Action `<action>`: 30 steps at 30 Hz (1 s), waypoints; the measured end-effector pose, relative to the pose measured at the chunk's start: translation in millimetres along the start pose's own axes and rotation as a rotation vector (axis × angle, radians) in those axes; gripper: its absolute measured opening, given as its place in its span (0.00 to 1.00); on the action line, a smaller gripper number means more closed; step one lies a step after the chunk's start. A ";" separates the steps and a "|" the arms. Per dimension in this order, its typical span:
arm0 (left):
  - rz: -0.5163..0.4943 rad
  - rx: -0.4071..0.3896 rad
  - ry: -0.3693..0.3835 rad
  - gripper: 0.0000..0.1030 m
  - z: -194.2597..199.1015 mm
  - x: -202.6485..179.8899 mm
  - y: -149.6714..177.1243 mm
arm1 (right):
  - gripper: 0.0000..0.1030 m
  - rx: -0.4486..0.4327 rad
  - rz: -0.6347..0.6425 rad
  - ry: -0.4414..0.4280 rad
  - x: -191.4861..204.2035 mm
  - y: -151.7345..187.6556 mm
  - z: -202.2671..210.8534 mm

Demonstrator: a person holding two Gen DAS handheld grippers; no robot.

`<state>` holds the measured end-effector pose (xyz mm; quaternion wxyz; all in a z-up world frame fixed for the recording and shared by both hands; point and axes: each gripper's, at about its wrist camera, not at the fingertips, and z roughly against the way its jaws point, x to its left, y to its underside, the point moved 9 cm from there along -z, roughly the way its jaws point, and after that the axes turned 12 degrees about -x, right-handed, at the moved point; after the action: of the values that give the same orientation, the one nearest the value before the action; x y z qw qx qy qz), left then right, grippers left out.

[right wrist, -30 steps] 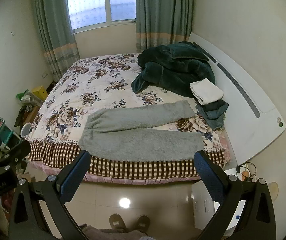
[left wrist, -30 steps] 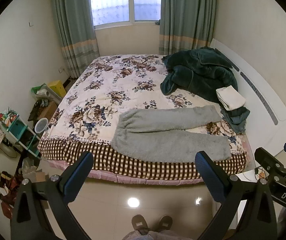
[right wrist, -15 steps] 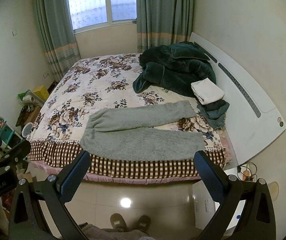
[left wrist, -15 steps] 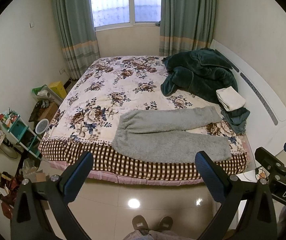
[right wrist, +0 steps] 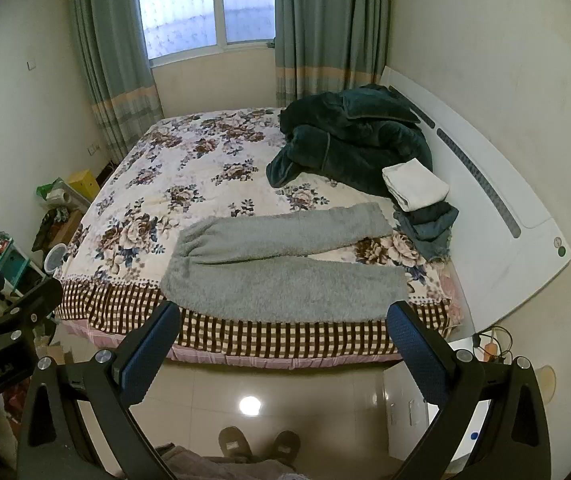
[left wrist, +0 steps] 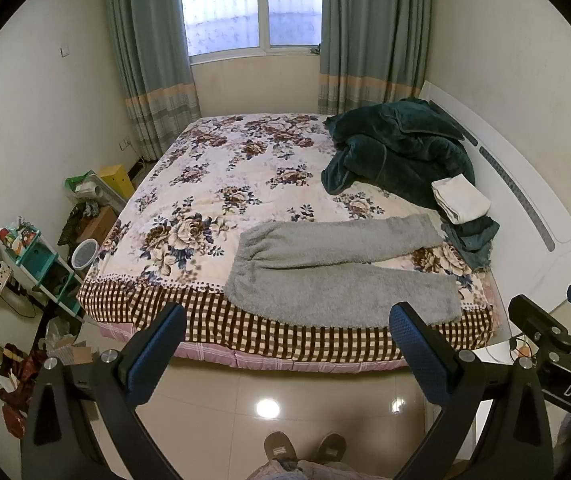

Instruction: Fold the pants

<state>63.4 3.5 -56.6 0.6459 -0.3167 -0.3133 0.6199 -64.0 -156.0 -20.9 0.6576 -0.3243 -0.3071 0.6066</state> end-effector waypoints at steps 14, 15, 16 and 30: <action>0.000 -0.004 -0.002 1.00 0.3 0.2 1.4 | 1.00 0.002 0.003 -0.001 2.2 2.4 0.5; 0.001 -0.003 -0.001 1.00 0.3 0.0 1.4 | 1.00 0.001 0.006 0.000 2.0 3.1 0.1; 0.001 -0.003 0.000 1.00 0.3 0.2 0.4 | 1.00 0.000 0.004 0.001 1.7 3.2 0.0; 0.001 -0.005 -0.002 1.00 6.6 -2.5 -13.0 | 1.00 0.001 0.002 0.000 2.7 2.5 0.5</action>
<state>65.9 0.8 -42.3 0.6444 -0.3180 -0.3154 0.6198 -65.7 -153.2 -22.6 0.6572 -0.3244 -0.3065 0.6074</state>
